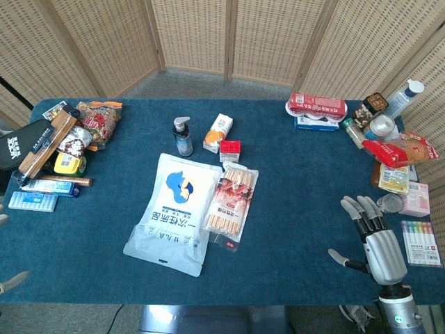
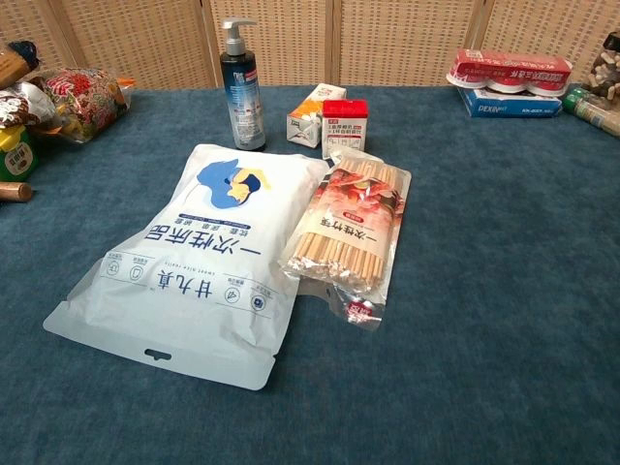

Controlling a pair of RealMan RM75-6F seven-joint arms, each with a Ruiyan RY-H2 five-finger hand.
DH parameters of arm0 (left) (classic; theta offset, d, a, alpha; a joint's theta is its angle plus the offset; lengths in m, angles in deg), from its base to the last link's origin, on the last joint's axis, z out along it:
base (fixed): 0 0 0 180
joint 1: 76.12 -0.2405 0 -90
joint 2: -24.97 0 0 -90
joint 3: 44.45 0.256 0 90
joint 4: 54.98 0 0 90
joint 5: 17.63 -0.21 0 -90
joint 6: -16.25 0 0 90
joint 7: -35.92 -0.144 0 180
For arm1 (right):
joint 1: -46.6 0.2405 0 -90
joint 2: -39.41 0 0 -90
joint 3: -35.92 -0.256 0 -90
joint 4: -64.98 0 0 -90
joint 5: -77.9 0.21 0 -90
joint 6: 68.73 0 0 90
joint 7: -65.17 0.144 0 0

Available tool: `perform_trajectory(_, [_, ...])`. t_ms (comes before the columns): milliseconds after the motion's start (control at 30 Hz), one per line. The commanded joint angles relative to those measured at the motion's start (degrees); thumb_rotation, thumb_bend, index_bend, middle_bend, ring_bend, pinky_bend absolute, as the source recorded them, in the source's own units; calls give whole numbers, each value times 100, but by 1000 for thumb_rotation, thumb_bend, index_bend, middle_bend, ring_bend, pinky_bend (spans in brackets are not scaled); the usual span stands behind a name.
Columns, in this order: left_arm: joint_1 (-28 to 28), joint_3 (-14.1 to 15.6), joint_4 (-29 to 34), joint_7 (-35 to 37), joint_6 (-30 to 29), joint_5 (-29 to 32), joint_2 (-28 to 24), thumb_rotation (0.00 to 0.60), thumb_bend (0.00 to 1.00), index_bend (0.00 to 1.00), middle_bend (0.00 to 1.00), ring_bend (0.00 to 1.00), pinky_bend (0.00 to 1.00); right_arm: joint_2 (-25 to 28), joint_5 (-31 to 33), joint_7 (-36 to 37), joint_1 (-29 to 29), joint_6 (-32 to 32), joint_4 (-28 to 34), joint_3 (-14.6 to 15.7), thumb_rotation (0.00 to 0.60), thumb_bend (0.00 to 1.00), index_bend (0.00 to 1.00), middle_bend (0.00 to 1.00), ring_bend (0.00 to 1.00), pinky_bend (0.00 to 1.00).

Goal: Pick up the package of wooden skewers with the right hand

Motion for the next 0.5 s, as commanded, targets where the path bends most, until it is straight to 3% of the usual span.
perform_trajectory(33, [1, 5, 3, -10, 10, -1, 2, 600, 64, 114, 0, 0, 0, -6, -2, -1, 5, -21, -15, 7, 600, 0, 0, 0, 0, 0])
perform_trajectory(500, [-13, -2, 10, -6, -8, 39, -13, 600, 64, 113, 0, 0, 0, -43, -26, -131, 259, -496, -299, 11, 600, 0, 0, 0, 0, 0])
